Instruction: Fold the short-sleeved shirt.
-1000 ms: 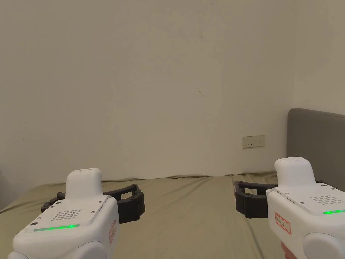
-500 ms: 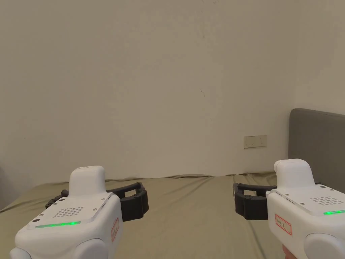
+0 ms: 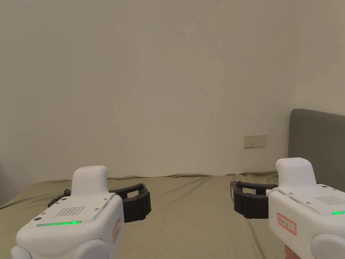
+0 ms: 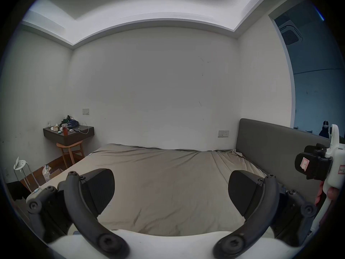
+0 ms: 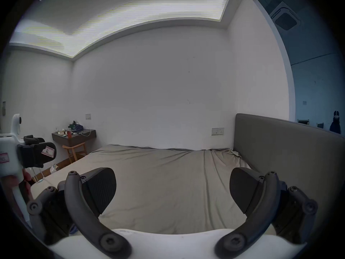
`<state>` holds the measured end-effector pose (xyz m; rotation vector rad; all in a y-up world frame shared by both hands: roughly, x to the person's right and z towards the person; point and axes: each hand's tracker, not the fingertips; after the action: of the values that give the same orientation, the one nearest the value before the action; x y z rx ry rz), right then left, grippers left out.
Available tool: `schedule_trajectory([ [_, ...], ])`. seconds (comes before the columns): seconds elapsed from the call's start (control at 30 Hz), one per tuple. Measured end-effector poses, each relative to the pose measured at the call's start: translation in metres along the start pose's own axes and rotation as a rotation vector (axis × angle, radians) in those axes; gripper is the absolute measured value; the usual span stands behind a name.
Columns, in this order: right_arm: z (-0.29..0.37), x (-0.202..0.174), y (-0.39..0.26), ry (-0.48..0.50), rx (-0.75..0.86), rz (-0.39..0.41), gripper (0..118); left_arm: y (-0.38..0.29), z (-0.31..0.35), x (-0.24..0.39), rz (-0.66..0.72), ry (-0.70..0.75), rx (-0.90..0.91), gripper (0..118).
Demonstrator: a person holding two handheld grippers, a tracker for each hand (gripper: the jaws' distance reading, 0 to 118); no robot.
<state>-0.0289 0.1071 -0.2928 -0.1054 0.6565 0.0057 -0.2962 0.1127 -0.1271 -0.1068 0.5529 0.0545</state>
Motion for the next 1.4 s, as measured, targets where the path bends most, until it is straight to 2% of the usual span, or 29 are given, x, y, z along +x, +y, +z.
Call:
schedule_trajectory([
  [0.4,-0.003,-0.012,0.005,-0.041,0.002,0.024,118,0.002,0.005,-0.006,-0.014,0.026,0.002,118],
  [0.53,-0.005,-0.014,0.01,-0.089,-0.038,-0.02,118,0.003,0.005,-0.006,-0.032,0.044,0.003,118],
  [0.73,-0.002,-0.009,0.012,-0.064,-0.037,-0.054,118,0.003,0.007,-0.007,-0.021,0.033,0.001,118],
  [0.97,-0.001,-0.014,0.013,-0.07,-0.032,-0.024,118,0.003,0.006,-0.005,-0.01,0.005,-0.017,118],
  [1.1,-0.003,-0.016,0.011,-0.055,-0.037,-0.032,118,0.004,0.006,-0.004,-0.009,-0.007,-0.019,118],
  [1.17,-0.004,-0.021,0.009,-0.07,-0.047,-0.024,118,0.003,0.006,-0.003,-0.009,-0.011,-0.023,118],
  [1.27,-0.007,-0.03,0.006,-0.145,-0.057,0.034,118,0.003,0.005,0.0,-0.019,-0.013,-0.031,118],
  [1.4,-0.009,-0.028,0.005,-0.09,-0.066,-0.025,118,0.003,0.005,0.0,-0.018,-0.017,-0.032,118],
])
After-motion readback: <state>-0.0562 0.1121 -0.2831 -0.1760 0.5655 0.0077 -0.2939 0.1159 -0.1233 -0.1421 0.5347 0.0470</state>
